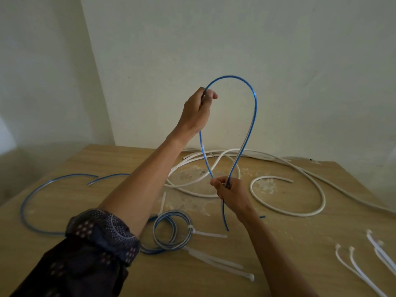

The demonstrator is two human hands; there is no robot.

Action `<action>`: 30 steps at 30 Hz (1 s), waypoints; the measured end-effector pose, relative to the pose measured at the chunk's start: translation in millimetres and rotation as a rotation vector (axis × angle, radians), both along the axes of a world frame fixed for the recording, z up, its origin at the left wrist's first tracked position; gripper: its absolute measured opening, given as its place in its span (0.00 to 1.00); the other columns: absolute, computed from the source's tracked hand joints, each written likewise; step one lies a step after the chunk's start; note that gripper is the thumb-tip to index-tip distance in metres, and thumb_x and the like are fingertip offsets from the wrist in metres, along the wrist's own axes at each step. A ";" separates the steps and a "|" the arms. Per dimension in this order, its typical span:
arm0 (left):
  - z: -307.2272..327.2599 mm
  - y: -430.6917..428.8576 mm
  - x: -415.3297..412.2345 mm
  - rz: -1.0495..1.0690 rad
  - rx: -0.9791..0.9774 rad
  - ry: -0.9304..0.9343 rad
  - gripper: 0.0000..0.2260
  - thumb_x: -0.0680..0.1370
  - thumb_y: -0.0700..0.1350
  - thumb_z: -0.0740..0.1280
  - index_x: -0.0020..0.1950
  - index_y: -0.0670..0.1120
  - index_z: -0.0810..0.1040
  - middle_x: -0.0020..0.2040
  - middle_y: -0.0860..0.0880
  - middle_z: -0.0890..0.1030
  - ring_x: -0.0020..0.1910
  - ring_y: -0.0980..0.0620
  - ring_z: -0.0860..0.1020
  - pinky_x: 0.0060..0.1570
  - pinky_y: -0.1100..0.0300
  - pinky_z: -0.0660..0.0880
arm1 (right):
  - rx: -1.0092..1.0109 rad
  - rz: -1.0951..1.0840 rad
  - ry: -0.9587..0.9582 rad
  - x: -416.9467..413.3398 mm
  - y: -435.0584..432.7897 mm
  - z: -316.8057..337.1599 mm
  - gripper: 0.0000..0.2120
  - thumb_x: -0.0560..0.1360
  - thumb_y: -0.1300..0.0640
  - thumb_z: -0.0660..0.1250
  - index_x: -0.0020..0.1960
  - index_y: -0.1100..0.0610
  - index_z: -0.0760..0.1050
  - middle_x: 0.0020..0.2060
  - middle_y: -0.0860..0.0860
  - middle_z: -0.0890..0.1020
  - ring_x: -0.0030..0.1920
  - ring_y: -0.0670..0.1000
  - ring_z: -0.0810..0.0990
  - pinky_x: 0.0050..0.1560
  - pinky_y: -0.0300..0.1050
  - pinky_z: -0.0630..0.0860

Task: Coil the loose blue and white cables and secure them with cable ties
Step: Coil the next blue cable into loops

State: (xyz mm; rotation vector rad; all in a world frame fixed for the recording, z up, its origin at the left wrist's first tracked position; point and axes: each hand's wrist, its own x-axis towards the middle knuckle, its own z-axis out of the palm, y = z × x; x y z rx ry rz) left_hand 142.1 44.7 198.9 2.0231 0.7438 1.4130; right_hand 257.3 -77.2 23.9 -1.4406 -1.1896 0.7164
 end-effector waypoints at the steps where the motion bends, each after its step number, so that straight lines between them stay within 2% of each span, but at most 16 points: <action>1: -9.4 2.9 -3.2 0.031 -0.008 0.059 0.13 0.85 0.50 0.58 0.64 0.45 0.75 0.45 0.50 0.76 0.40 0.54 0.75 0.49 0.48 0.78 | -0.009 -0.012 0.013 1.6 -0.3 0.8 0.14 0.80 0.49 0.70 0.46 0.60 0.83 0.26 0.49 0.74 0.27 0.44 0.71 0.30 0.35 0.70; 3: -37.6 7.0 -10.3 0.114 -0.002 0.159 0.24 0.84 0.46 0.62 0.78 0.42 0.61 0.62 0.43 0.73 0.55 0.50 0.76 0.61 0.53 0.75 | -0.037 -0.020 0.031 4.2 0.7 0.5 0.14 0.80 0.50 0.70 0.45 0.60 0.83 0.25 0.48 0.74 0.26 0.45 0.71 0.30 0.35 0.71; 5: -70.7 6.7 -17.9 0.152 -0.007 0.206 0.30 0.83 0.41 0.64 0.81 0.40 0.53 0.66 0.44 0.71 0.60 0.50 0.74 0.64 0.57 0.72 | -0.070 -0.019 0.043 4.8 1.3 -1.1 0.14 0.80 0.51 0.70 0.44 0.61 0.83 0.24 0.48 0.74 0.26 0.45 0.72 0.31 0.34 0.72; 7: -98.5 7.1 -22.3 0.151 -0.058 0.235 0.24 0.82 0.38 0.63 0.78 0.40 0.61 0.58 0.47 0.77 0.55 0.51 0.77 0.63 0.53 0.74 | -0.101 -0.031 0.033 4.8 1.6 -4.1 0.14 0.80 0.52 0.70 0.43 0.61 0.83 0.23 0.47 0.74 0.27 0.46 0.73 0.35 0.34 0.75; 9: -117.8 7.5 -23.1 0.183 -0.104 0.221 0.22 0.82 0.37 0.62 0.76 0.39 0.65 0.59 0.45 0.79 0.58 0.48 0.79 0.64 0.51 0.74 | -0.130 -0.042 0.018 5.1 0.7 -6.0 0.13 0.80 0.51 0.69 0.44 0.60 0.84 0.24 0.47 0.74 0.27 0.45 0.74 0.34 0.34 0.74; 12: -128.5 8.3 -24.0 0.238 -0.247 0.233 0.35 0.82 0.38 0.64 0.82 0.39 0.46 0.78 0.39 0.63 0.76 0.43 0.66 0.66 0.65 0.63 | -0.157 -0.055 0.039 8.2 1.4 -5.8 0.13 0.80 0.52 0.69 0.44 0.60 0.84 0.23 0.47 0.73 0.24 0.43 0.71 0.28 0.33 0.69; 13: -132.5 8.5 -24.9 0.239 -0.298 0.285 0.36 0.82 0.38 0.64 0.82 0.39 0.42 0.80 0.39 0.58 0.78 0.42 0.62 0.68 0.64 0.61 | -0.168 -0.062 0.052 9.7 2.3 -5.2 0.13 0.81 0.52 0.69 0.44 0.60 0.84 0.23 0.46 0.73 0.24 0.43 0.70 0.27 0.34 0.68; 14: -135.6 6.7 -27.6 0.249 -0.324 0.384 0.35 0.82 0.39 0.64 0.82 0.38 0.45 0.80 0.38 0.59 0.78 0.41 0.62 0.70 0.59 0.62 | -0.179 -0.071 0.073 10.7 3.3 -4.3 0.13 0.81 0.53 0.68 0.44 0.61 0.83 0.22 0.45 0.73 0.24 0.42 0.69 0.26 0.36 0.67; 15: -139.7 6.0 -30.9 0.259 -0.301 0.495 0.29 0.81 0.40 0.64 0.80 0.38 0.56 0.76 0.37 0.67 0.75 0.40 0.68 0.70 0.53 0.66 | -0.183 -0.079 0.103 11.7 4.2 -4.1 0.13 0.81 0.55 0.68 0.44 0.62 0.83 0.22 0.44 0.73 0.24 0.42 0.69 0.26 0.37 0.65; 17: -143.3 -5.3 -38.4 0.214 -0.168 0.617 0.11 0.79 0.40 0.67 0.61 0.42 0.80 0.55 0.42 0.85 0.55 0.44 0.83 0.57 0.50 0.79 | -0.169 -0.093 0.168 12.4 4.5 -3.2 0.12 0.82 0.57 0.67 0.43 0.63 0.82 0.22 0.46 0.72 0.24 0.43 0.68 0.24 0.37 0.63; 18: -144.0 -14.2 -41.5 0.132 -0.127 0.624 0.06 0.79 0.41 0.69 0.53 0.44 0.84 0.46 0.46 0.87 0.46 0.49 0.85 0.51 0.51 0.81 | -0.162 -0.091 0.195 12.6 4.3 -2.7 0.12 0.82 0.56 0.67 0.43 0.62 0.82 0.23 0.48 0.72 0.23 0.44 0.67 0.24 0.37 0.63; 20: -144.7 -31.2 -44.2 -0.071 -0.016 0.636 0.05 0.77 0.41 0.73 0.52 0.45 0.85 0.45 0.51 0.84 0.42 0.55 0.82 0.48 0.51 0.81 | -0.158 -0.064 0.264 13.7 3.7 -1.1 0.13 0.82 0.54 0.67 0.43 0.61 0.80 0.24 0.49 0.70 0.23 0.45 0.66 0.23 0.36 0.62; 22: -146.8 -47.9 -44.1 -0.190 0.149 0.689 0.14 0.73 0.40 0.76 0.58 0.48 0.83 0.52 0.52 0.80 0.48 0.55 0.79 0.48 0.57 0.79 | -0.152 -0.020 0.361 15.6 3.1 0.3 0.13 0.83 0.54 0.65 0.43 0.61 0.78 0.25 0.49 0.69 0.23 0.44 0.64 0.22 0.36 0.60; 24: -154.0 -54.3 -39.0 -0.183 0.337 0.756 0.20 0.71 0.41 0.78 0.62 0.50 0.81 0.57 0.52 0.77 0.55 0.54 0.76 0.49 0.58 0.77 | -0.159 0.025 0.436 18.3 1.5 2.5 0.14 0.83 0.54 0.64 0.42 0.60 0.77 0.25 0.49 0.69 0.23 0.44 0.62 0.21 0.35 0.59; 26: -160.8 -57.4 -31.5 -0.160 0.467 0.750 0.22 0.70 0.42 0.78 0.63 0.48 0.80 0.59 0.51 0.76 0.58 0.52 0.75 0.48 0.55 0.79 | -0.175 0.044 0.471 19.1 -0.5 4.4 0.16 0.83 0.55 0.64 0.39 0.59 0.76 0.24 0.48 0.69 0.22 0.43 0.62 0.20 0.35 0.59; 30: -163.3 -58.3 -22.9 -0.148 0.609 0.609 0.19 0.72 0.52 0.77 0.58 0.45 0.80 0.55 0.49 0.77 0.55 0.51 0.76 0.45 0.53 0.81 | -0.231 0.033 0.637 20.7 -0.7 7.9 0.18 0.83 0.56 0.64 0.34 0.58 0.73 0.22 0.48 0.68 0.19 0.43 0.61 0.17 0.34 0.57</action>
